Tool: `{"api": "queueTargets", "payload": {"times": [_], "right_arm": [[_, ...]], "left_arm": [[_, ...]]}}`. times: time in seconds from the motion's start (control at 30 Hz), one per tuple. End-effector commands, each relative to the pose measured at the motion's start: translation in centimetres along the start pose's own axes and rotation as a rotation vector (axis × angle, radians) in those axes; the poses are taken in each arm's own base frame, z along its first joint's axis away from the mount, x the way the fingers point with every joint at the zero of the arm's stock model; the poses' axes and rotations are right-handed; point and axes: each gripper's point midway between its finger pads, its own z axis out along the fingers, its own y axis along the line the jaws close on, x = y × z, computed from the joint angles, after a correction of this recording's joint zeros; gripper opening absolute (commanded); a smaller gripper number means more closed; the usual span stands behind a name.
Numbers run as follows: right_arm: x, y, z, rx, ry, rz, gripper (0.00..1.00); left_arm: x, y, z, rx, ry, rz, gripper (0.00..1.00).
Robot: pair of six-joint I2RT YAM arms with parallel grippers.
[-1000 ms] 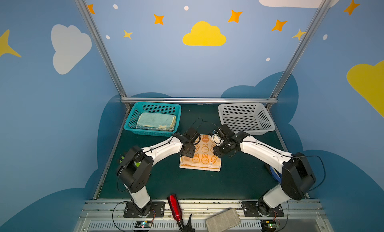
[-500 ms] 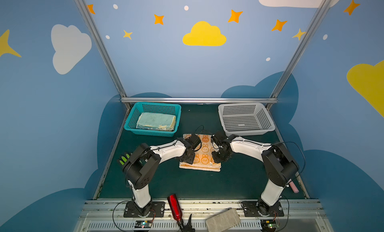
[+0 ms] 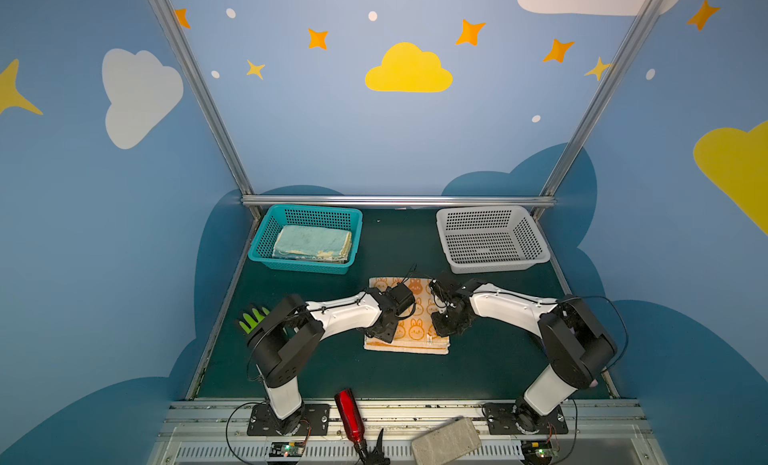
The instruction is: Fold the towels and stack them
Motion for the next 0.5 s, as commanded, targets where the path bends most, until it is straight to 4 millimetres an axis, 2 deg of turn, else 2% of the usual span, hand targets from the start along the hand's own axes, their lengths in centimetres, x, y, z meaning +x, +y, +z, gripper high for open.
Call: {"api": "queueTargets", "payload": {"times": [0.0, 0.13, 0.3, 0.37, 0.47], "right_arm": [[1.1, -0.9, -1.3, 0.049, 0.014, 0.012, 0.32], [0.1, -0.8, -3.0, 0.045, -0.042, -0.012, 0.35], [-2.4, -0.2, -5.8, 0.015, -0.145, -0.053, 0.39], [-3.5, 0.0, -6.6, 0.007, -0.176, -0.072, 0.39], [-5.6, 0.2, -7.8, -0.010, -0.231, -0.112, 0.39]], "left_arm": [[2.4, 2.1, -0.4, -0.076, 0.098, 0.045, 0.67], [-0.1, 1.8, -2.7, -0.010, 0.019, 0.054, 0.68], [-4.6, 1.8, -6.0, 0.126, -0.129, 0.014, 0.70], [-6.4, 2.1, -6.6, 0.158, -0.177, -0.009, 0.71], [-9.0, 3.4, -6.0, 0.165, -0.199, -0.056, 0.71]]}}
